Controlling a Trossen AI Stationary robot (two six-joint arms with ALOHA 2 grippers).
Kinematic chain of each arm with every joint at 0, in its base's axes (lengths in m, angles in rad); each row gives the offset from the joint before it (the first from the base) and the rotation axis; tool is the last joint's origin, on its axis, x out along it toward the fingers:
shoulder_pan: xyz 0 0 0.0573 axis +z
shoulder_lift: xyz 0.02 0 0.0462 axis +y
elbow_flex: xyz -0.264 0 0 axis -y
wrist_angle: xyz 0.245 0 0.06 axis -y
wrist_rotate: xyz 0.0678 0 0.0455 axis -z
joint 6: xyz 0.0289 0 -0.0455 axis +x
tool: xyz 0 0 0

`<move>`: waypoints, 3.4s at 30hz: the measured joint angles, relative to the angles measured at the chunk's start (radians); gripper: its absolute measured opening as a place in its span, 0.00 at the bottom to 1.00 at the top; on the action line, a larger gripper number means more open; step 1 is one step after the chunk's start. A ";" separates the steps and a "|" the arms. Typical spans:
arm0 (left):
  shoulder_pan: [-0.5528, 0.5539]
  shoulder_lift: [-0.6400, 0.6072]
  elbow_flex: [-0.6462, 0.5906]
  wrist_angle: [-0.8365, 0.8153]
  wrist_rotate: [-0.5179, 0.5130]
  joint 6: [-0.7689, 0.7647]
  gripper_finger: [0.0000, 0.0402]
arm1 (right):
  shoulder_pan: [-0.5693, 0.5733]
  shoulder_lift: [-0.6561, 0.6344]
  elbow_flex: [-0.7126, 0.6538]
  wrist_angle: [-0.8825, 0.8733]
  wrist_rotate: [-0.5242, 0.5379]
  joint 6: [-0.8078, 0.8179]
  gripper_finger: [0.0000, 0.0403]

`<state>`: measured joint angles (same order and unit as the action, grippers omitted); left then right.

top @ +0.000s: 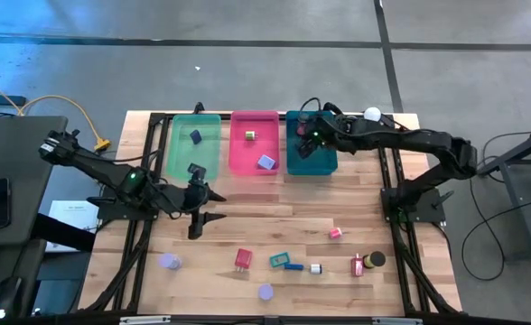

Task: Pick & Place Office items
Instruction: Put the blue hourglass into the blue bin, then put the pink charger adapter into the red bin

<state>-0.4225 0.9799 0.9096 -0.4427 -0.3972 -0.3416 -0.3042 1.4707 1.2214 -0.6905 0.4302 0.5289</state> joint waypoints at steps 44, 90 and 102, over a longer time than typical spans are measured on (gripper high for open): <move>-0.006 0.000 0.000 0.001 0.000 0.001 0.53 | -0.088 0.179 -0.061 0.304 -0.066 -0.110 0.79; -0.006 0.000 -0.079 0.048 0.005 -0.022 0.53 | 0.739 -0.261 -0.394 -0.121 -0.322 -0.039 0.78; -0.006 0.000 -0.079 0.048 0.001 -0.022 0.53 | 0.798 -0.075 -0.395 -0.068 -0.298 -0.204 0.78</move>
<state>-0.4286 0.9802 0.8307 -0.3950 -0.3958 -0.3634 0.4938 1.3957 0.8261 -0.7587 0.1326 0.3252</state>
